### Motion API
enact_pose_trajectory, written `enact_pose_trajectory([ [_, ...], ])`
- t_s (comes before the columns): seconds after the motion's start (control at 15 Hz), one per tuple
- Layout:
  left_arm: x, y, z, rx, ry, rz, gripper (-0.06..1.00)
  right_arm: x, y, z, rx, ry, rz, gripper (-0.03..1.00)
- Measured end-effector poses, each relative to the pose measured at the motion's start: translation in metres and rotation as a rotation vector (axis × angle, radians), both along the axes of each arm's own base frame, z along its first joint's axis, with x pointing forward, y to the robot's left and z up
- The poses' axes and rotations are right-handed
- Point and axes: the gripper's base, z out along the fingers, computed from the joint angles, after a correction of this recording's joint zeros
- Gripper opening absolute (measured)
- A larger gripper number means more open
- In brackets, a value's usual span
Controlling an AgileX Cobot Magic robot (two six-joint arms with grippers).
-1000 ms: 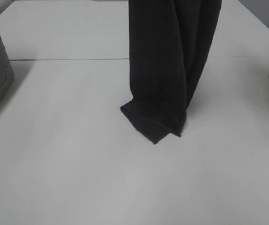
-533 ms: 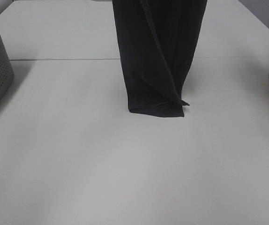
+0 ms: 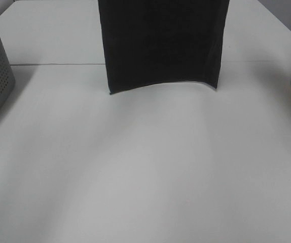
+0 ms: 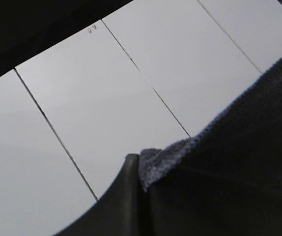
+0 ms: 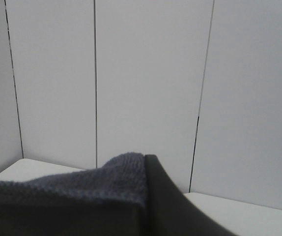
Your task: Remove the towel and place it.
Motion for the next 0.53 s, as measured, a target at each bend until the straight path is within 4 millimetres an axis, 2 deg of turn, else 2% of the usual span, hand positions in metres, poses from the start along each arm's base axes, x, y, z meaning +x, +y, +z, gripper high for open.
enact_pose_trajectory([
  [0.33,0.050,0.020,-0.010,-0.074,-0.004,-0.039,0.00,0.021,0.006,-0.017,0.010,-0.045,0.001,0.01],
  [0.53,0.069,0.021,-0.020,-0.086,-0.013,-0.090,0.00,0.033,0.010,-0.030,0.011,-0.046,0.000,0.01],
])
